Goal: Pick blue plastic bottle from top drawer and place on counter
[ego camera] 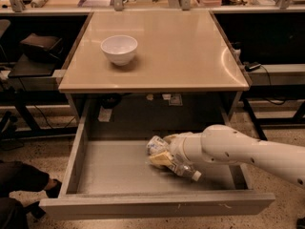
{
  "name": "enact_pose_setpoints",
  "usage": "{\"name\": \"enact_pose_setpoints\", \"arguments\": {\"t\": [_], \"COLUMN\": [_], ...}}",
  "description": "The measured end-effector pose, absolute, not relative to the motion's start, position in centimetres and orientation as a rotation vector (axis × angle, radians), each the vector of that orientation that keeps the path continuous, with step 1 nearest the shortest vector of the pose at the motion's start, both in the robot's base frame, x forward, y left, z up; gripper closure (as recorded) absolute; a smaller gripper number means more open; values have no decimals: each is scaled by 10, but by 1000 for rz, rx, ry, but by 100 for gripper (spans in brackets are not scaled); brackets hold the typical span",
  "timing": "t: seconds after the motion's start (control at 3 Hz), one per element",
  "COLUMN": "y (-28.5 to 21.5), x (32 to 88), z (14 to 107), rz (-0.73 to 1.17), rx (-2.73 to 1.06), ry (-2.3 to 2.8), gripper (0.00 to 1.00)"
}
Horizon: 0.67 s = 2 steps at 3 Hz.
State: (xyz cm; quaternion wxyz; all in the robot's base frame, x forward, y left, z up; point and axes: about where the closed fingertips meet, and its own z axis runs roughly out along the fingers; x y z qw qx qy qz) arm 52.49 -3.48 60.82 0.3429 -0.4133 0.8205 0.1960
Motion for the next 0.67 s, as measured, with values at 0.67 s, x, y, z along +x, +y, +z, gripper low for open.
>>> {"name": "enact_pose_setpoints", "arguments": {"t": [0.67], "y": [-45], "x": [529], "z": [621], "rz": [510], "rx": [-1064], "ry": [2106], "gripper": [89]}}
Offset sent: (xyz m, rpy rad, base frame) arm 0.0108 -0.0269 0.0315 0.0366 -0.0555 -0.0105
